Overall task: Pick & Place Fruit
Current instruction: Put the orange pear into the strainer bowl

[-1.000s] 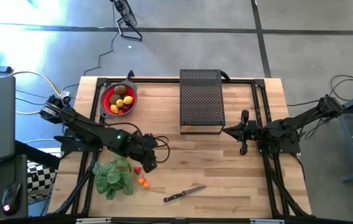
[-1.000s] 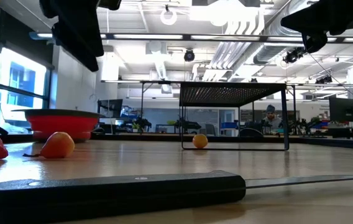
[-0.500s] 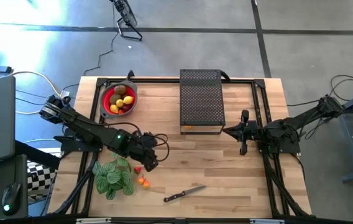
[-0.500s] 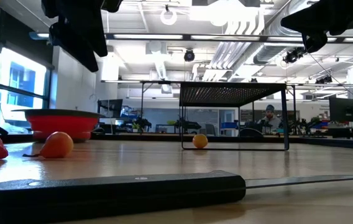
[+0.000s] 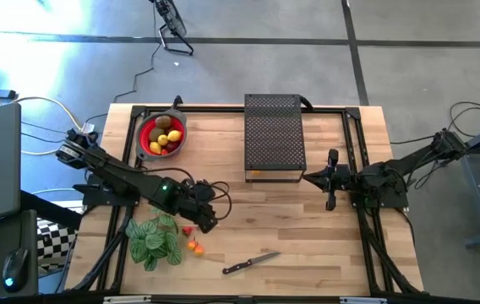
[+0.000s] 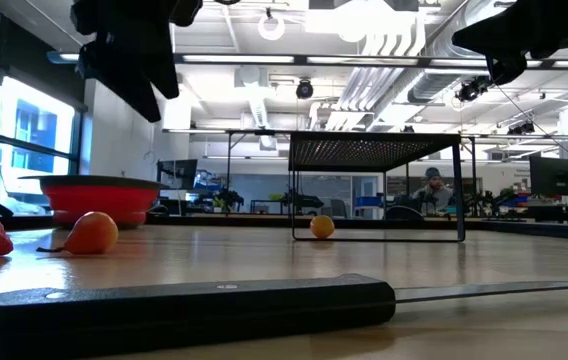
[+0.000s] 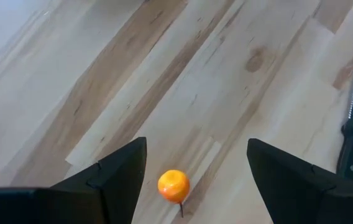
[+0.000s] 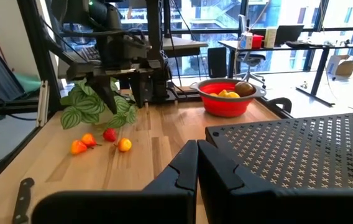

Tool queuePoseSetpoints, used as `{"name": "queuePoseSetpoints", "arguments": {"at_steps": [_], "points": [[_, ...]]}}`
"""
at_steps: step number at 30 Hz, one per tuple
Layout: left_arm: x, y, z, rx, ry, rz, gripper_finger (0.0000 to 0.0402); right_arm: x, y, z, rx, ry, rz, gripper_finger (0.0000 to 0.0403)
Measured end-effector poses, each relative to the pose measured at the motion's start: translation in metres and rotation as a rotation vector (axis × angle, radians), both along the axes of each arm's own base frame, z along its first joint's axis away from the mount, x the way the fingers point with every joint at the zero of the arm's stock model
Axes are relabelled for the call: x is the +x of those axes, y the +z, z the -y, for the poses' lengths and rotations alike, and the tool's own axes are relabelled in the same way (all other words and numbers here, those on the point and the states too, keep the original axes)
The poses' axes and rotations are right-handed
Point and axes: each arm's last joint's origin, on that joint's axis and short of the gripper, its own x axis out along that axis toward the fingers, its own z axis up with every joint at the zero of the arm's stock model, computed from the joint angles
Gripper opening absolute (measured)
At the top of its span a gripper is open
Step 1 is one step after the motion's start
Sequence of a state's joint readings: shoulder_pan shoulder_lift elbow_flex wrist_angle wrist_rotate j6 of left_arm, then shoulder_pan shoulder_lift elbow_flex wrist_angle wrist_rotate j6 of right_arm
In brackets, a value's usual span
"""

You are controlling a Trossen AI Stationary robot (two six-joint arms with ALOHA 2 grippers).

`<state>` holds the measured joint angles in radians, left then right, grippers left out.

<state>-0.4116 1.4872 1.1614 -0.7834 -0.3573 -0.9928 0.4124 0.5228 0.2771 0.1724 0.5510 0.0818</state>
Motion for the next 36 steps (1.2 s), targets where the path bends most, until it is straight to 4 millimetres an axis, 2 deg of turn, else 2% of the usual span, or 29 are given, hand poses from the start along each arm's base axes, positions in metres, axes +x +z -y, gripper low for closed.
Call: {"name": "queuePoseSetpoints", "arguments": {"at_steps": [6,14,28,36], "points": [[0.006,-0.019,0.011,0.021,-0.049,-0.082,0.0274,0.000,-0.001,0.000,-0.003,0.000,-0.006,0.0003],[0.008,-0.039,0.013,-0.009,-0.017,-0.208,0.0274,0.000,-0.001,0.000,-0.003,0.000,-0.006,0.0003],[0.007,-0.045,0.016,-0.177,0.190,-0.245,0.0274,0.001,-0.002,0.000,-0.012,0.000,-0.020,0.0003],[0.011,-0.058,0.018,-0.162,0.183,-0.299,0.0274,0.002,-0.002,-0.001,-0.016,0.000,-0.021,0.0003]]}}
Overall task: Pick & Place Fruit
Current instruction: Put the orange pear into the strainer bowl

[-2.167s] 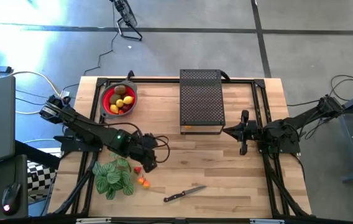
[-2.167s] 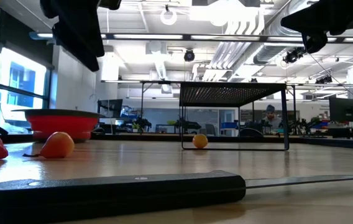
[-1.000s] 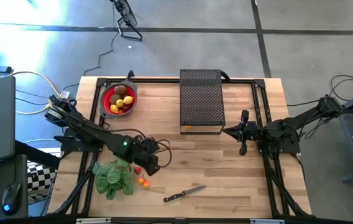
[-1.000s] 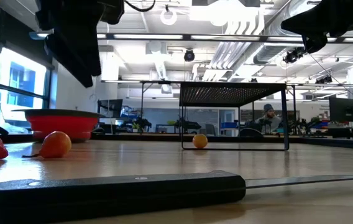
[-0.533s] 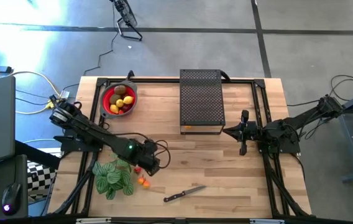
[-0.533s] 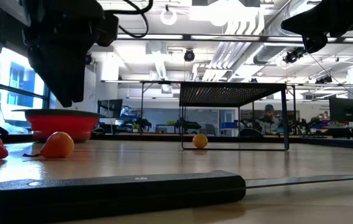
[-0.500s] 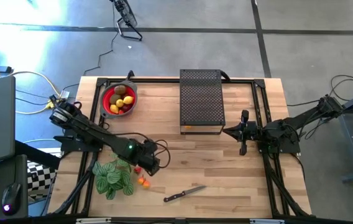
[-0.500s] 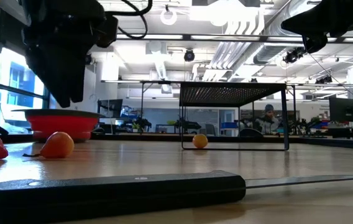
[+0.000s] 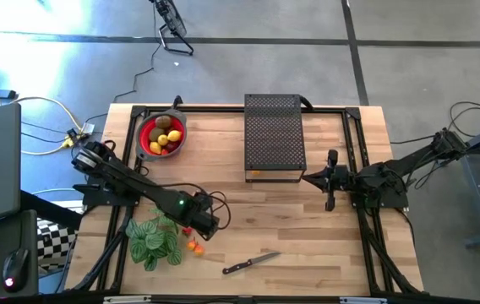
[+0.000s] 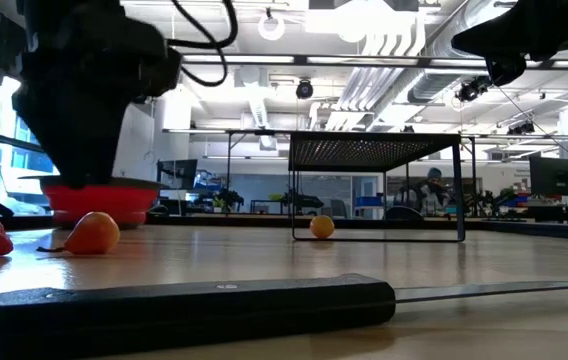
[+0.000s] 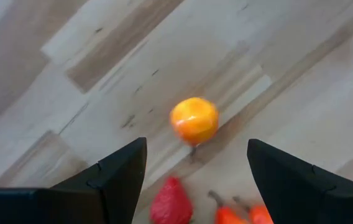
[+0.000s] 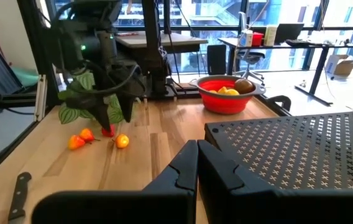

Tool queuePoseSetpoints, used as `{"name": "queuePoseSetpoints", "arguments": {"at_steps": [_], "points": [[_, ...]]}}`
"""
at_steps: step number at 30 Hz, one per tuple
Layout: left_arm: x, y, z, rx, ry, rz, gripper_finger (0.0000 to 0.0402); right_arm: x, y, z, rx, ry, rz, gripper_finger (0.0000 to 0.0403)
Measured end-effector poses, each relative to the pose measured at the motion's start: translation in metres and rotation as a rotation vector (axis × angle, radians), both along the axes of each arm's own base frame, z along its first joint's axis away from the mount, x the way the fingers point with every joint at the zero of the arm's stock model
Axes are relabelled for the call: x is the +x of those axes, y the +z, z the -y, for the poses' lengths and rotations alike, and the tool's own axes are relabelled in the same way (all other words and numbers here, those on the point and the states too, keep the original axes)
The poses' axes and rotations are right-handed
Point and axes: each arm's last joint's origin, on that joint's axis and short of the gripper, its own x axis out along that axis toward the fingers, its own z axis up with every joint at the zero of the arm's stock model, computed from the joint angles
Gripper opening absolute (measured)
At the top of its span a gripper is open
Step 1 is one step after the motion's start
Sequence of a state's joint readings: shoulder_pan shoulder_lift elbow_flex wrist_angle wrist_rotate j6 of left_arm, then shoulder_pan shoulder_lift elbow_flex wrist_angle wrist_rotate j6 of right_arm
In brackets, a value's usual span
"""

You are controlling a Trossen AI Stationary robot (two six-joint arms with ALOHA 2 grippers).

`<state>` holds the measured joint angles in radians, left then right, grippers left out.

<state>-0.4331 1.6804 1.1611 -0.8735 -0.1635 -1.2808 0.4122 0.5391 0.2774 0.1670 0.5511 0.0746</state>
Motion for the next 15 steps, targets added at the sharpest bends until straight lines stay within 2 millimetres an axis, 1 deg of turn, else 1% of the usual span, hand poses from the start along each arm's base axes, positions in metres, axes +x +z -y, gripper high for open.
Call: {"name": "queuePoseSetpoints", "arguments": {"at_steps": [3,6,8,10,12,15], "points": [[0.000,-0.004,0.000,0.017,-0.004,-0.020,0.0274,0.000,0.000,0.000,-0.001,0.000,-0.001,0.0003],[0.006,-0.011,0.002,0.022,-0.016,-0.012,0.0274,0.001,-0.001,0.000,-0.002,0.000,-0.005,0.0003],[0.004,-0.016,0.002,0.035,-0.021,-0.050,0.0274,0.001,-0.001,0.000,-0.002,0.000,-0.004,0.0003],[0.009,-0.019,0.004,0.026,-0.024,-0.030,0.0274,0.001,-0.001,0.000,-0.002,-0.001,-0.005,0.0003],[0.007,-0.023,0.003,0.042,-0.025,-0.063,0.0274,0.001,-0.001,0.000,-0.002,-0.003,-0.004,0.0003],[0.011,-0.026,0.005,0.036,-0.024,-0.043,0.0274,0.001,-0.001,0.000,-0.004,-0.006,-0.007,0.0003]]}}
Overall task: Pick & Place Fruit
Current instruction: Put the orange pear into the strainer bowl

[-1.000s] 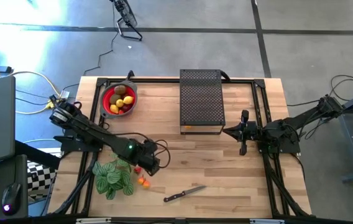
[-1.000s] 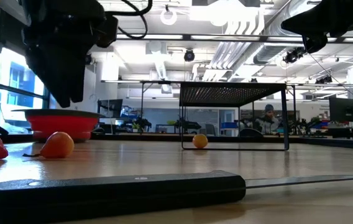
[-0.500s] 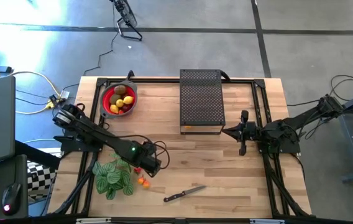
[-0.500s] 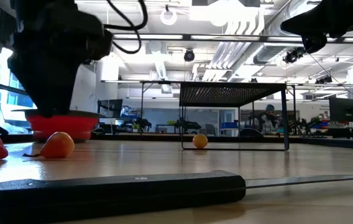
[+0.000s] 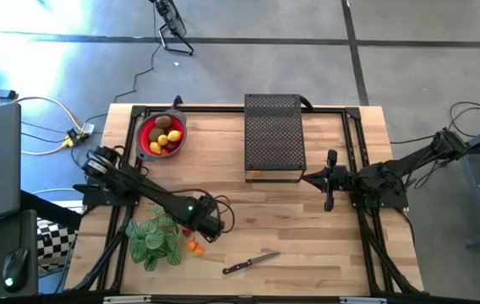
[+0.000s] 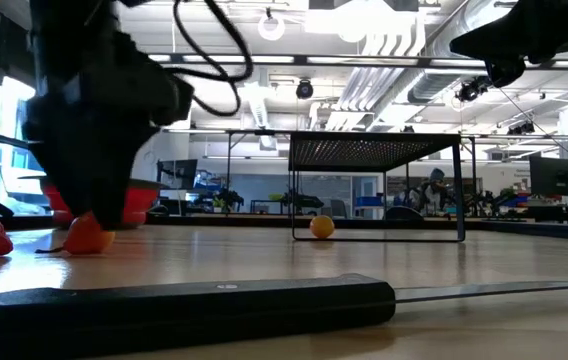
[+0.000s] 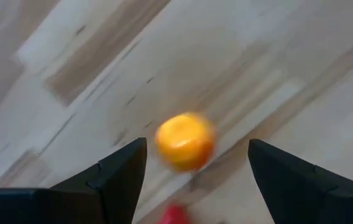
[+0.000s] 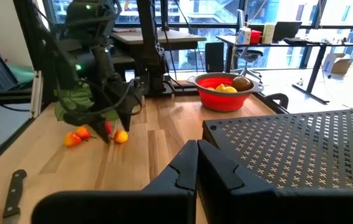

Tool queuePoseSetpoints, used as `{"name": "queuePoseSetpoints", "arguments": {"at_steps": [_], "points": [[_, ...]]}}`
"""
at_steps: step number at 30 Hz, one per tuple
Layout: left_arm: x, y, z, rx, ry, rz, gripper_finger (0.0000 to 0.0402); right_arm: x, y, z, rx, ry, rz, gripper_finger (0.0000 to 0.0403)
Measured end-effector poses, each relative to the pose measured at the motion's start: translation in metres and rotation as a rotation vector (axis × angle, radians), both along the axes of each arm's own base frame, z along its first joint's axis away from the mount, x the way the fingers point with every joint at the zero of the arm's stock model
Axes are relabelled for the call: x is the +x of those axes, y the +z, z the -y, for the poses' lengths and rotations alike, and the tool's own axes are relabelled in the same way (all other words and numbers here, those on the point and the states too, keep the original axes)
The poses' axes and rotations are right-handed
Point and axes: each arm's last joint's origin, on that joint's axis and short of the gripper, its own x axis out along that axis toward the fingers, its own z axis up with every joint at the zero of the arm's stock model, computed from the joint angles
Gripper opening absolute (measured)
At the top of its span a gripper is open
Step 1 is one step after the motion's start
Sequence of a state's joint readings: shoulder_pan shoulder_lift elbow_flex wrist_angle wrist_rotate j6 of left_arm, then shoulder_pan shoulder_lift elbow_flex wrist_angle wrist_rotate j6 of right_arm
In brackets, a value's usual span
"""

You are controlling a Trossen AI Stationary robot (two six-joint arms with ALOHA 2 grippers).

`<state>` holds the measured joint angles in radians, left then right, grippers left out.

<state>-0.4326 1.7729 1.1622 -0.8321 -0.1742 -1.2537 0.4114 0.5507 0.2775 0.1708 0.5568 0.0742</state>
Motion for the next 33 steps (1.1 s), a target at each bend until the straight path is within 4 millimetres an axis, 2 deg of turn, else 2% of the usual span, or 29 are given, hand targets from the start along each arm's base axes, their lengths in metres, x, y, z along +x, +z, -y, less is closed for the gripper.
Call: {"name": "queuePoseSetpoints", "arguments": {"at_steps": [14,33], "points": [[0.0031,-0.0088,0.0013,0.007,0.007,-0.011,0.0274,0.0004,-0.0005,0.0001,-0.002,-0.003,-0.004,0.0003],[0.0029,-0.0090,0.0027,-0.039,-0.031,-0.032,0.0274,0.0004,-0.0006,0.0001,-0.002,-0.003,-0.005,0.0003]]}}
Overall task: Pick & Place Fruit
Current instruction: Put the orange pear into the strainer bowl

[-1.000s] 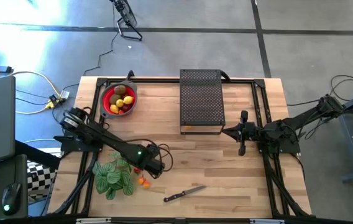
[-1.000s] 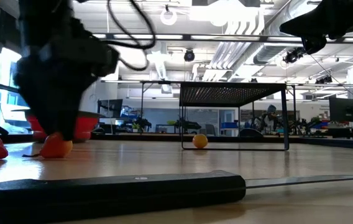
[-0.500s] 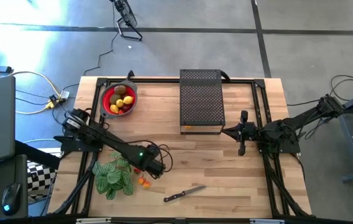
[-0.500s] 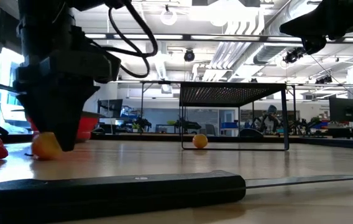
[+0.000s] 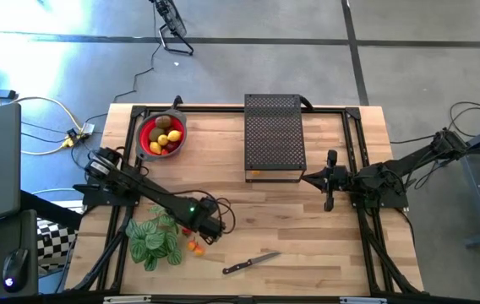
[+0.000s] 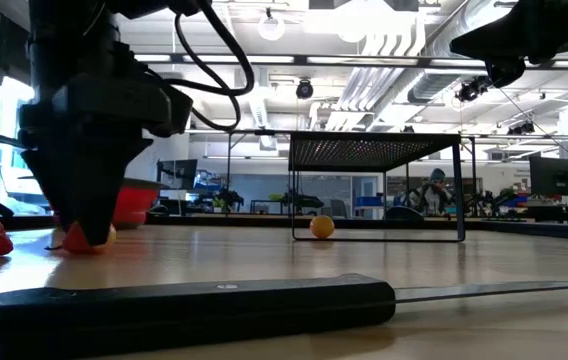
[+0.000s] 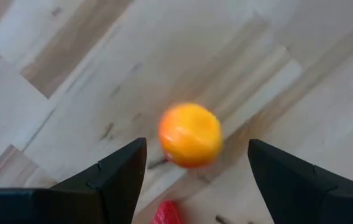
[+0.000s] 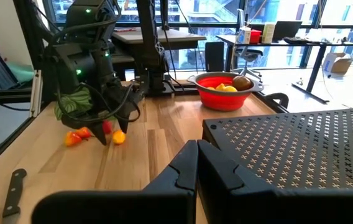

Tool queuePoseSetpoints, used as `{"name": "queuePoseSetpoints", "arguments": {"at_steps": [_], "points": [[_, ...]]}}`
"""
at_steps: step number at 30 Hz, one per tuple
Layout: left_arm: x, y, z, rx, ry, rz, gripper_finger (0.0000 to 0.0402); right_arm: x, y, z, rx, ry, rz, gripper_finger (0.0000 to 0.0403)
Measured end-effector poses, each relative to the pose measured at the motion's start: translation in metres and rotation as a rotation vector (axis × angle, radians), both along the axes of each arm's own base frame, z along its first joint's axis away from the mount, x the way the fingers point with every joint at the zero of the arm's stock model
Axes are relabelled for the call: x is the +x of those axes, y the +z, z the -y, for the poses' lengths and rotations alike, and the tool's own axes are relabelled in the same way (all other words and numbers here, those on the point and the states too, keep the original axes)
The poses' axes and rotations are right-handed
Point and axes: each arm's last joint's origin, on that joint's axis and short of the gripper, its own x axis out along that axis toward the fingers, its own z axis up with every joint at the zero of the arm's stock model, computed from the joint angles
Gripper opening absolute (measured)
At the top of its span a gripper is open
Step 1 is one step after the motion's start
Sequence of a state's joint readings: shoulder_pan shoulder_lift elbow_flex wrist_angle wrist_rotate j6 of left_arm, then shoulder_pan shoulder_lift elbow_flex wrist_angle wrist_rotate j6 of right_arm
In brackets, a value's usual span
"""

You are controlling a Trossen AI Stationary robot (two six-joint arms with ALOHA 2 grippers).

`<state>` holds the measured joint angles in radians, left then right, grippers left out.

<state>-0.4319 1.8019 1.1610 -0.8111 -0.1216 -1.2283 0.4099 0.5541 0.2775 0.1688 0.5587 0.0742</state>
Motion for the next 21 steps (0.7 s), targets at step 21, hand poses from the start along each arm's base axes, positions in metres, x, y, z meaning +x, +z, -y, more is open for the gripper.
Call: {"name": "queuePoseSetpoints", "arguments": {"at_steps": [21], "points": [[0.0000,0.0001,0.0001,0.006,-0.029,0.000,0.0274,0.0000,0.0000,-0.0001,0.000,0.000,0.000,0.0003]]}}
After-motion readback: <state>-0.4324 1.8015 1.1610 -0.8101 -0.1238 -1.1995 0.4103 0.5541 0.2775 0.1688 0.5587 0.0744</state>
